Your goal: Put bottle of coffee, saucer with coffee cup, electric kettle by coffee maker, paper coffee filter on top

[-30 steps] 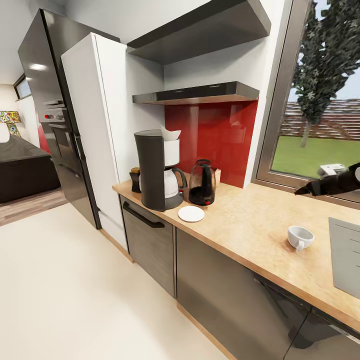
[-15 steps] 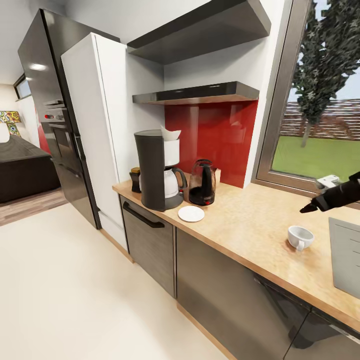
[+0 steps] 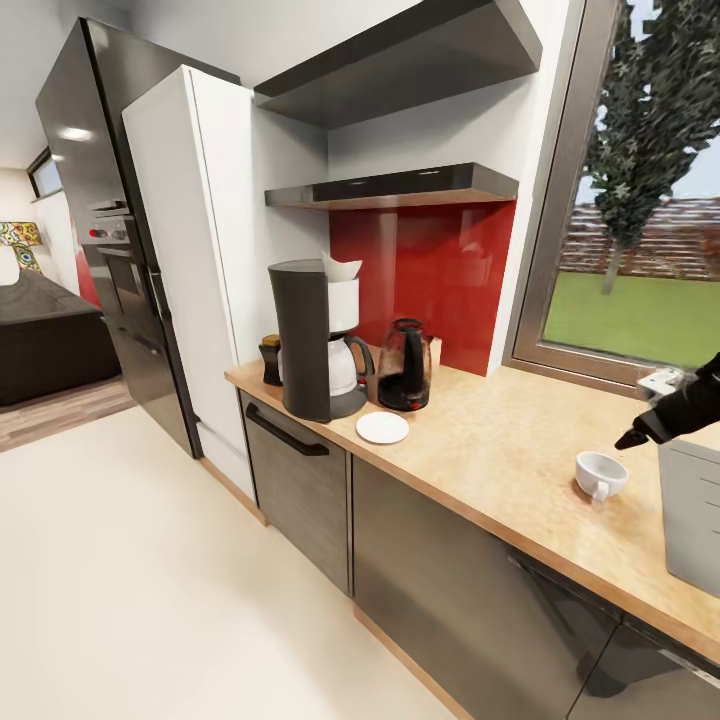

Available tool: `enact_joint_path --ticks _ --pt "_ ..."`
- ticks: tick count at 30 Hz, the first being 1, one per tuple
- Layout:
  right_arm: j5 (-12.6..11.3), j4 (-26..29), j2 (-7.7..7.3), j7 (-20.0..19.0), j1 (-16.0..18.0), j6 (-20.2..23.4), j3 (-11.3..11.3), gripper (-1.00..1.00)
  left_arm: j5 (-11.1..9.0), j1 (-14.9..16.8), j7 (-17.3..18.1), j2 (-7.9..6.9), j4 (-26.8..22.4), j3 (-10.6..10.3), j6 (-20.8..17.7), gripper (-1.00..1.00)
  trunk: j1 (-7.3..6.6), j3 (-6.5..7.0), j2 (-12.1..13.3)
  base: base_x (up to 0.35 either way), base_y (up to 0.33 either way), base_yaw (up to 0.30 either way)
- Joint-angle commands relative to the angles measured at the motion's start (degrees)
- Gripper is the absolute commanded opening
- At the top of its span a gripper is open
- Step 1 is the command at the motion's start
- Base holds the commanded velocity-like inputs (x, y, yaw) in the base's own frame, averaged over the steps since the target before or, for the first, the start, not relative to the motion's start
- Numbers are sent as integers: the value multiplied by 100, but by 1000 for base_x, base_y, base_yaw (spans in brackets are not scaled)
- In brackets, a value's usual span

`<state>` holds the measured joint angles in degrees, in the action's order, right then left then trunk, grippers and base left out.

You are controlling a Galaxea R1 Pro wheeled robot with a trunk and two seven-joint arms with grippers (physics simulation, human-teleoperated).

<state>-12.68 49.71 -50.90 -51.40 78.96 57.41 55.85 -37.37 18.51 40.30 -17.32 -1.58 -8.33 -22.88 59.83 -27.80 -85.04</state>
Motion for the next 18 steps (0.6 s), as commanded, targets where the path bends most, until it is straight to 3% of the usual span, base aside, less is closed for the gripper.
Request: enact_joint_path --ticks 1,5,18 --pt "-53 -19 -4 28 16 31 187 100 -60 3 12 -1 -4 -46 -41 100 0 -7 -4 0 0 0" --pt "-50 -58 9 42 10 26 407 100 -60 3 13 -3 -1 -46 -41 100 0 -7 -4 0 0 0" --pt "-56 -334 70 83 -37 2 461 100 -60 3 13 -7 -1 -46 -41 100 0 -7 -4 0 0 0"
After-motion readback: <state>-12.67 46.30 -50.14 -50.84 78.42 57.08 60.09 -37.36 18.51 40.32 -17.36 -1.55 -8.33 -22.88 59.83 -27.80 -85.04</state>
